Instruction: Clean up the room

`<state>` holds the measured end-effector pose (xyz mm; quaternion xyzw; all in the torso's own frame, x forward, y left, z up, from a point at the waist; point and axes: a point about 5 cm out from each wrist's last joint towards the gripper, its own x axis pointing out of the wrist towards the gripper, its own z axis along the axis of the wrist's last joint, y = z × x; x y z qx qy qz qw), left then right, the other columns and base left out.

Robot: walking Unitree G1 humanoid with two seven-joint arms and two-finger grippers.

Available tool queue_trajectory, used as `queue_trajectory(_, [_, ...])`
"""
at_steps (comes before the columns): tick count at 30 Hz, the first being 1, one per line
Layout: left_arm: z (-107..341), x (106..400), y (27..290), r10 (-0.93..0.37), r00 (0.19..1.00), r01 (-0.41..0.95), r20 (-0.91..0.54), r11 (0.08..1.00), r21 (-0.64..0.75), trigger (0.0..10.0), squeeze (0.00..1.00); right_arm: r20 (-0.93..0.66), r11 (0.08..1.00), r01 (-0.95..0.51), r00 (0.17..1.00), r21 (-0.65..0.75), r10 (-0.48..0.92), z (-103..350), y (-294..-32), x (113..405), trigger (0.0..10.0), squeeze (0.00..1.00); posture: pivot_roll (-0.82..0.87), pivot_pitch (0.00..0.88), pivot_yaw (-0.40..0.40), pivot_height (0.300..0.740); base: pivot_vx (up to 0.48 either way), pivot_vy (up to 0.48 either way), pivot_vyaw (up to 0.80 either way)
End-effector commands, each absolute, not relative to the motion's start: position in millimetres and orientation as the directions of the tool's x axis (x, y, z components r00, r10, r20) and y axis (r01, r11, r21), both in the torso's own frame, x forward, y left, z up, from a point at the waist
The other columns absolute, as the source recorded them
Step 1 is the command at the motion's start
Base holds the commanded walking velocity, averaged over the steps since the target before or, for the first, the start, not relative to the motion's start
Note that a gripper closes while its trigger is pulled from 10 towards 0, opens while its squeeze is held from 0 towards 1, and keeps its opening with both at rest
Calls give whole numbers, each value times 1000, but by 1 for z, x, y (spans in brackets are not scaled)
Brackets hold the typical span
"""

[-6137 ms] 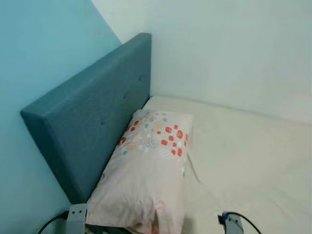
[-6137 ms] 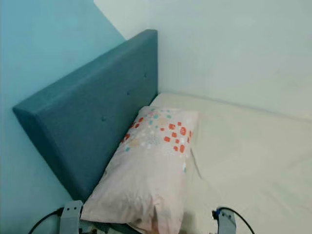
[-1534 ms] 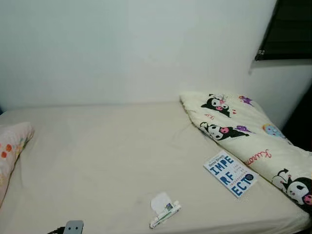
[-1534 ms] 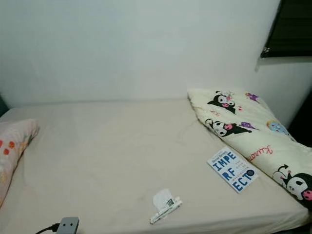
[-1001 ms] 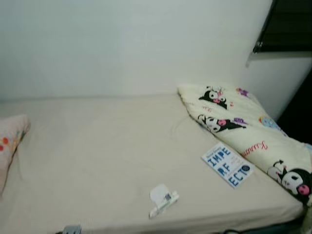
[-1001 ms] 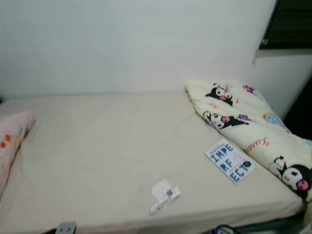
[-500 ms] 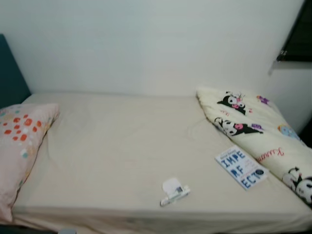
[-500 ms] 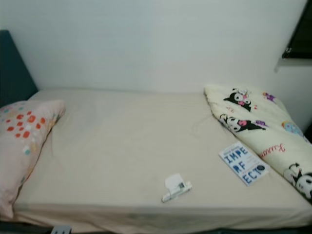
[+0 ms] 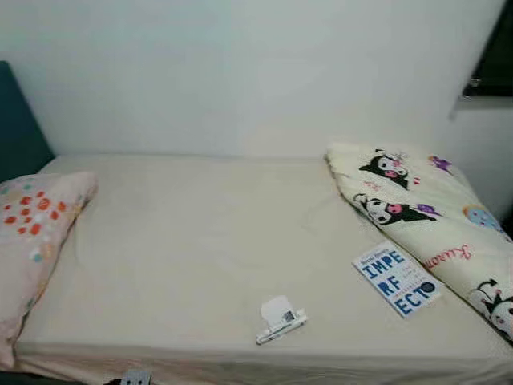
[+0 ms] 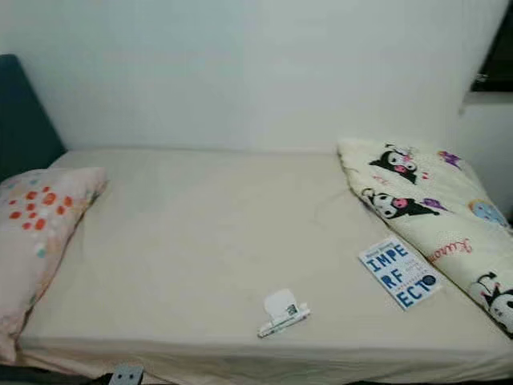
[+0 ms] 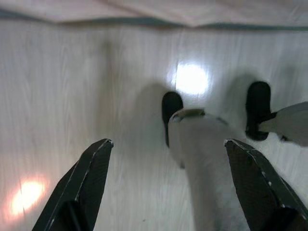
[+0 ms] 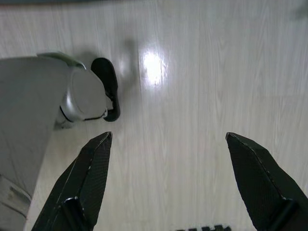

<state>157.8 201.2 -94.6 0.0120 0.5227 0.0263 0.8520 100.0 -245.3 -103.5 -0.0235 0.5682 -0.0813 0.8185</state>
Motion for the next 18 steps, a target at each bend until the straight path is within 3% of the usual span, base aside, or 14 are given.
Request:
queue_trajectory(1, [-94, 162, 194, 33, 469, -37, -882, 999, 18, 10000, 0, -909, 982, 118, 375, -145, -179, -101, -246, 110, 10000, 0, -93, 0, -22, 718, 0, 0, 0])
queue_trajectory(5, [-90, 175, 181, 3, 502, -1, -865, 1000, 3, 10000, 0, -852, 974, 174, 477, -148, -215, -86, -253, 149, 10000, 0, -93, 0, -22, 698, 0, 0, 0])
queue_trajectory(7, [-90, 175, 181, 3, 502, -1, -865, 1000, 3, 10000, 0, -852, 974, 174, 477, -148, -215, -86, -253, 149, 10000, 0, -93, 0, -22, 698, 0, 0, 0])
queue_trajectory(9, [-85, 186, 173, -17, 541, 17, -841, 1000, -9, 10000, 0, -781, 971, 207, 585, -118, -219, -66, -258, 188, 10000, 0, -97, 0, -18, 688, 0, 0, 0])
queue_trajectory(14, [-72, 202, 198, -34, 628, 18, -778, 999, -30, 10000, 0, -621, 968, 242, 748, -72, -233, -24, -264, 249, 10000, 0, -87, 0, -27, 663, 0, 0, 0])
queue_trajectory(18, [-60, 222, 196, -68, 685, 52, -726, 998, -44, 10000, 0, -572, 967, 248, 787, -48, -231, -11, -264, 263, 10000, 0, -88, 0, -27, 653, 0, 0, 0])
